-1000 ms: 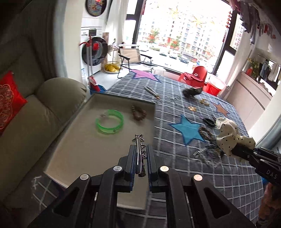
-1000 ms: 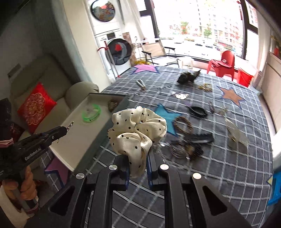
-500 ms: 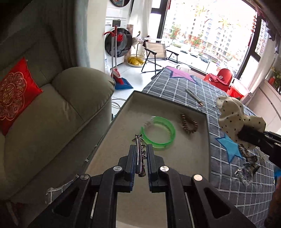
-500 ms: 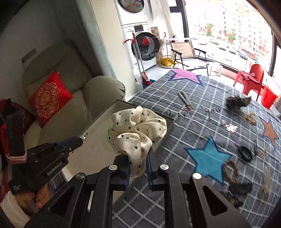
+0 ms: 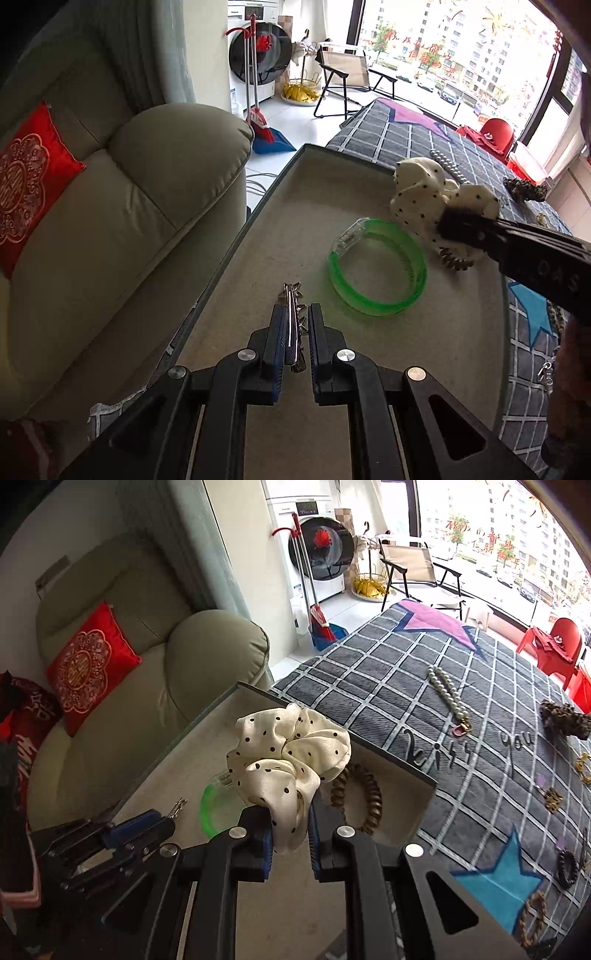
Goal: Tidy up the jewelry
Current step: 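Carry the silver hair clip and polka-dot scrunchie into the white tray and release, then move both tools back over the remaining jewelry on the bed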
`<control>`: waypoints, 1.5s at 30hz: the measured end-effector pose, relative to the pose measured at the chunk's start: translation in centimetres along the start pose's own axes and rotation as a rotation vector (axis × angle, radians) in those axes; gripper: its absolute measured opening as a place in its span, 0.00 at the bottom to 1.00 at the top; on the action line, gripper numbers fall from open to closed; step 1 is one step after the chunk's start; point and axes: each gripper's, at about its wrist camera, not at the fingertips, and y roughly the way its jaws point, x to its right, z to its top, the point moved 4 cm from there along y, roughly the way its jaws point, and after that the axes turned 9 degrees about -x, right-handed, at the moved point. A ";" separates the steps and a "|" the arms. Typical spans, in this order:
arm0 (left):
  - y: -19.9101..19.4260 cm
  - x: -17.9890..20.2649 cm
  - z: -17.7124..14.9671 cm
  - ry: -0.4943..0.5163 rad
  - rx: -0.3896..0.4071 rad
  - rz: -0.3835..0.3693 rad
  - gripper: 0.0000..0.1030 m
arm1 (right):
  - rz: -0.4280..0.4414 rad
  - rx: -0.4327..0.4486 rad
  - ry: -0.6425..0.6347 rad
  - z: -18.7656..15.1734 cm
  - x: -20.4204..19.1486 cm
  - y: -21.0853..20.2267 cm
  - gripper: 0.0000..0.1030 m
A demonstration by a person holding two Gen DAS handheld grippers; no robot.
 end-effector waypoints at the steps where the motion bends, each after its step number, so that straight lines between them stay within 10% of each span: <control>1: 0.2 0.1 0.0 0.003 -0.003 0.007 0.13 | 0.001 -0.006 0.002 0.1 0.1 0.4 0.16; 7: 0.9 0.3 -0.1 0.024 -0.017 0.050 0.13 | 0.003 -0.044 0.010 -0.2 0.4 2.4 0.18; 19: 0.0 1.1 -0.5 0.055 -0.016 0.112 0.15 | 0.023 -0.046 0.037 -0.9 1.3 1.0 0.54; 21: -0.3 1.0 -0.4 0.051 -0.011 0.111 0.86 | 0.028 -0.035 0.043 -1.2 1.5 0.2 0.58; 22: -0.6 0.9 -0.4 0.044 0.010 0.116 0.96 | 0.030 -0.030 0.047 -1.3 1.6 -0.2 0.59; 45: -6.2 4.9 -5.1 0.128 0.058 0.059 1.00 | 0.095 0.052 0.287 -10.8 6.3 -9.1 0.83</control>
